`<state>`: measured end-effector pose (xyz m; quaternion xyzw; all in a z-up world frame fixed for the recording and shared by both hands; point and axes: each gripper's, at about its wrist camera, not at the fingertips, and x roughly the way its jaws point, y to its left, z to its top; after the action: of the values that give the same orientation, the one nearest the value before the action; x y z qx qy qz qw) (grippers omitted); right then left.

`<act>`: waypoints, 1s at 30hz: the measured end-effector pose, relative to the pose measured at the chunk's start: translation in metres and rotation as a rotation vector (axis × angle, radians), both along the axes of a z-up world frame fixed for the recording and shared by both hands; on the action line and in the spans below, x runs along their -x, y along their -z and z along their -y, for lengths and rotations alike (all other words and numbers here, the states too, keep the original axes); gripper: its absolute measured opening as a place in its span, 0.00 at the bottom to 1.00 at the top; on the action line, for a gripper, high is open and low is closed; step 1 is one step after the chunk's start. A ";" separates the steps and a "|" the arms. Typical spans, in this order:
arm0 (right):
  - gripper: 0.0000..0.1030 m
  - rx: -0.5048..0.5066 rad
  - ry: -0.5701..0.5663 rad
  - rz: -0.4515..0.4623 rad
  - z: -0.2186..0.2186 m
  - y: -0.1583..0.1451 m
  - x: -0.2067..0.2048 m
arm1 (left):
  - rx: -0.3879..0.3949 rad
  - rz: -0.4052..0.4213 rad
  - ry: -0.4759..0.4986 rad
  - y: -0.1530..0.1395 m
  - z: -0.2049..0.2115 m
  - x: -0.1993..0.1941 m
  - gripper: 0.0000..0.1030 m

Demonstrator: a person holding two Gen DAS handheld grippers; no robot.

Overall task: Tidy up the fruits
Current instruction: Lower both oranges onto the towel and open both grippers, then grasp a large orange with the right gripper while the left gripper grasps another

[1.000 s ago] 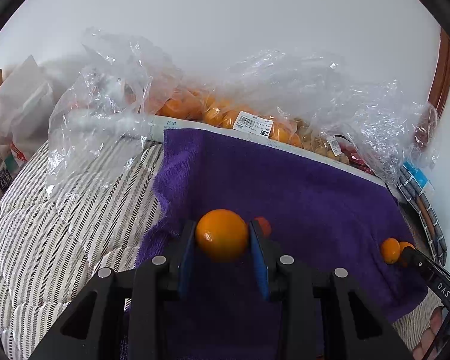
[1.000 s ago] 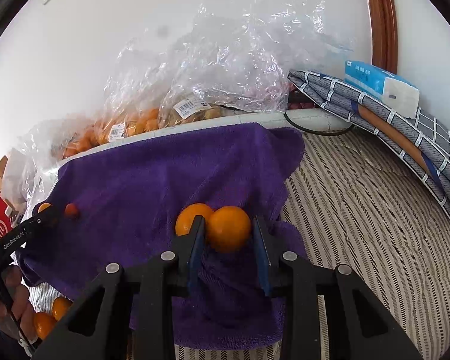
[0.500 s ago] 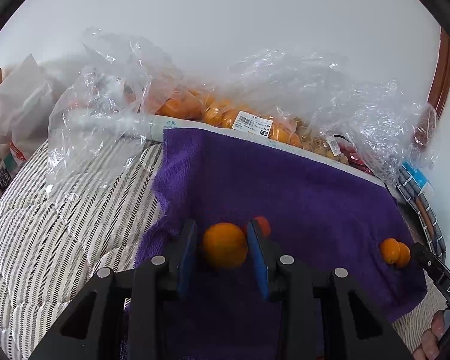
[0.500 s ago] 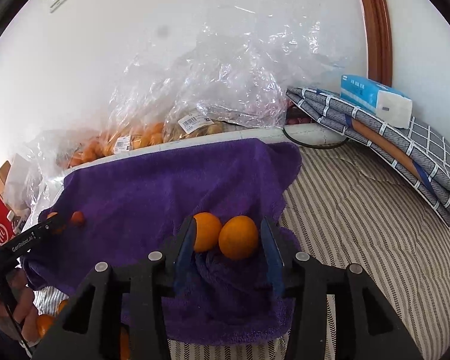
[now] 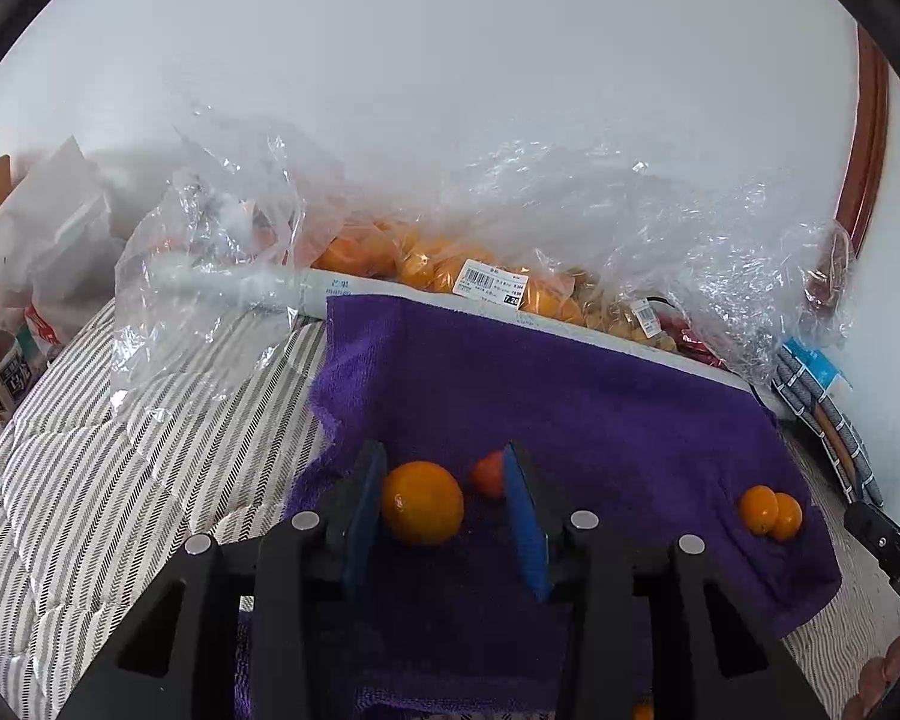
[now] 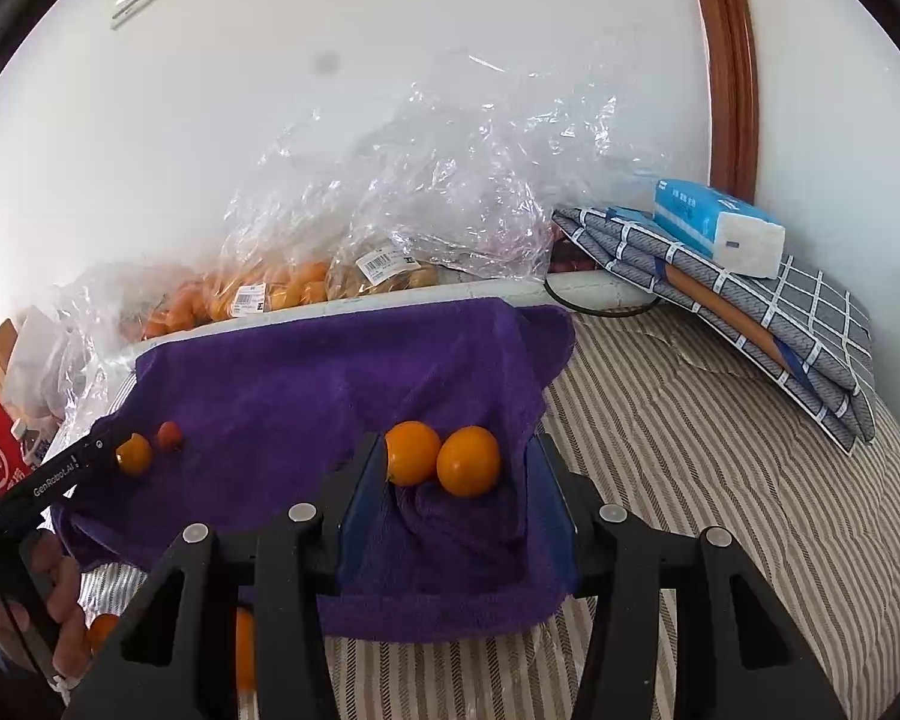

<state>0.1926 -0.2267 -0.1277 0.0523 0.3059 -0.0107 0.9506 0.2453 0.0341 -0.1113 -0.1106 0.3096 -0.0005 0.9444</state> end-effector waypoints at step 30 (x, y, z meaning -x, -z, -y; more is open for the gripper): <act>0.46 -0.063 -0.227 -0.164 -0.077 0.039 0.052 | -0.009 0.012 -0.022 0.001 -0.058 0.102 0.53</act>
<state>0.1407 -0.1492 -0.1671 0.0461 0.3867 0.1022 0.9153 0.1430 0.0918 -0.1120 -0.1098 0.3028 0.0107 0.9467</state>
